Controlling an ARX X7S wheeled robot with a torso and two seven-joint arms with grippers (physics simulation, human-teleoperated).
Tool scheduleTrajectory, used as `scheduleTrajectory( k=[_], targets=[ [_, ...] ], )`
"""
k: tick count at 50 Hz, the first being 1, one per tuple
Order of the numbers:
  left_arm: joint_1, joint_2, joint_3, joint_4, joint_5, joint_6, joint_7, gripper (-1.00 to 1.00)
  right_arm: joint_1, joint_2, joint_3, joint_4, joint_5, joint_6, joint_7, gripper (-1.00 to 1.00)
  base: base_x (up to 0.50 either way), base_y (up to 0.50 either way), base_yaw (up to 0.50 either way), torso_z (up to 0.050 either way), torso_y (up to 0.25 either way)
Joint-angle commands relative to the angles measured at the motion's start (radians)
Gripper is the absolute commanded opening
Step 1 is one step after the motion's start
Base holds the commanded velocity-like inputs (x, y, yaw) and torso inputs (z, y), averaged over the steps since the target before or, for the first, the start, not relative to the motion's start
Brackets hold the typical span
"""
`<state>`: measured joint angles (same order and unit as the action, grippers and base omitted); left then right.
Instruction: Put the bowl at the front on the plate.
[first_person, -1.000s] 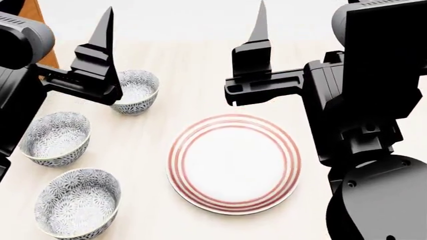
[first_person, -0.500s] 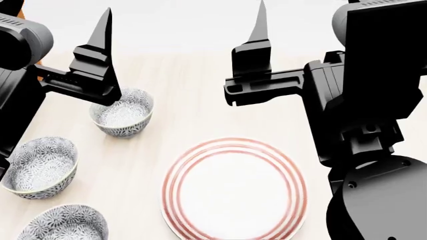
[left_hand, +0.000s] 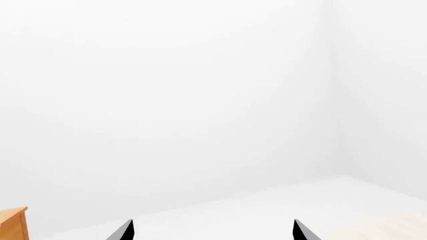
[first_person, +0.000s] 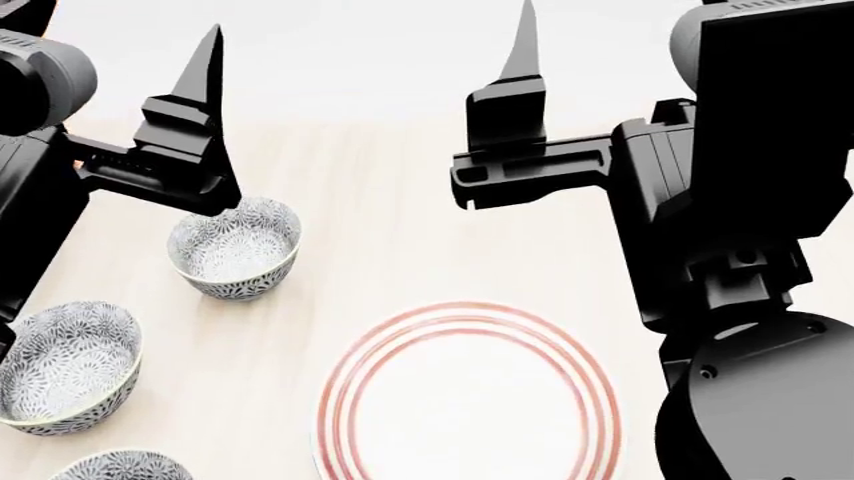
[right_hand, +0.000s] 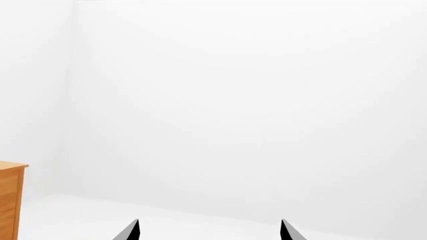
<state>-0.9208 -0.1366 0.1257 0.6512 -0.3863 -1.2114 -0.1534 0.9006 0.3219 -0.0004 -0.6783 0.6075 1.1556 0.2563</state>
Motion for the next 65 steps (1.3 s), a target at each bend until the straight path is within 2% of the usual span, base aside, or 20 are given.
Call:
scheduleTrajectory(
  k=[1,5,6,9,10,13,19,21,25,27,31,42,50,52,59,62,64,65],
  targets=[
    [-0.027,0.038,-0.071,0.028,-0.064,-0.139,-0.021,1.0,-0.006,0.004,0.001,-0.002,0.005,-0.011,0.001,1.0,0.0,0.0,0.0,0.0,0.0],
    [-0.062,0.076,-0.124,0.037,-0.105,-0.282,-0.042,1.0,-0.004,0.008,0.005,-0.008,0.011,-0.004,0.003,1.0,0.0,0.0,0.0,0.0,0.0],
    [-0.079,0.111,-0.179,0.03,-0.137,-0.354,-0.047,1.0,-0.006,0.009,0.006,-0.007,0.011,-0.008,0.002,1.0,0.0,0.0,0.0,0.0,0.0],
    [-0.098,0.079,-0.185,0.011,-0.272,-0.358,-0.163,1.0,-0.011,0.011,0.008,-0.003,0.011,-0.014,0.001,1.0,0.0,0.0,0.0,0.0,0.0],
    [-0.106,0.057,-0.189,-0.028,-0.371,-0.359,-0.247,1.0,-0.013,0.012,0.009,0.0,0.01,-0.014,0.002,1.0,0.0,0.0,0.0,0.0,0.0],
    [-0.122,0.029,-0.194,-0.061,-0.505,-0.357,-0.353,1.0,-0.014,0.013,0.014,-0.001,0.012,-0.015,0.004,1.0,0.0,0.0,0.0,0.0,0.0],
    [-0.135,0.009,-0.201,-0.122,-0.666,-0.35,-0.481,1.0,-0.019,0.014,0.019,0.001,0.015,-0.021,0.004,1.0,0.0,0.0,0.0,0.0,0.0],
    [-0.186,-0.004,-0.2,-0.197,-0.782,-0.356,-0.584,1.0,-0.023,0.014,0.022,0.002,0.016,-0.024,0.005,1.0,0.0,0.0,0.0,0.0,0.0],
    [-0.189,-0.014,-0.206,-0.248,-0.901,-0.35,-0.687,1.0,-0.026,0.016,0.022,0.002,0.017,-0.027,0.006,1.0,0.0,0.0,0.0,0.0,0.0],
    [-0.142,-0.029,-0.189,-0.23,-0.908,-0.326,-0.682,1.0,-0.032,0.017,0.021,0.006,0.015,-0.035,0.004,1.0,0.0,0.0,0.0,0.0,0.0],
    [-0.133,-0.042,-0.175,-0.238,-0.917,-0.313,-0.693,1.0,-0.034,0.018,0.018,0.014,0.012,-0.046,0.002,1.0,0.0,0.0,0.0,0.0,0.0],
    [-0.12,-0.053,-0.168,-0.302,-1.033,-0.322,-0.809,1.0,-0.031,0.023,0.019,0.005,0.022,-0.037,0.009,1.0,0.0,0.0,0.0,0.0,0.0],
    [-0.121,-0.061,-0.163,-0.35,-1.141,-0.311,-0.891,1.0,-0.037,0.025,0.016,0.007,0.021,-0.047,0.01,1.0,0.0,0.0,0.0,0.0,0.0],
    [-0.126,-0.061,-0.161,-0.403,-1.23,-0.314,-0.964,1.0,-0.038,0.026,0.015,0.006,0.021,-0.047,0.011,1.0,0.0,0.0,0.0,0.0,0.0],
    [-0.114,-0.081,-0.136,-0.397,-1.205,-0.285,-0.946,1.0,-0.043,0.028,0.015,0.009,0.022,-0.056,0.01,1.0,0.0,0.0,0.0,0.0,0.0],
    [-0.137,-0.083,-0.129,-0.422,-1.235,-0.283,-0.974,1.0,-0.043,0.028,0.015,0.011,0.023,-0.06,0.01,1.0,0.0,0.0,0.0,0.0,0.0],
    [-0.111,-0.091,-0.119,-0.399,-1.195,-0.274,-0.946,1.0,-0.045,0.028,0.014,0.011,0.024,-0.063,0.009,1.0,0.0,0.0,0.0,0.0,0.0],
    [-0.141,-0.092,-0.115,-0.438,-1.24,-0.278,-0.99,1.0,-0.045,0.03,0.012,0.011,0.023,-0.062,0.01,1.0,0.0,0.0,0.0,0.0,0.0]
  ],
)
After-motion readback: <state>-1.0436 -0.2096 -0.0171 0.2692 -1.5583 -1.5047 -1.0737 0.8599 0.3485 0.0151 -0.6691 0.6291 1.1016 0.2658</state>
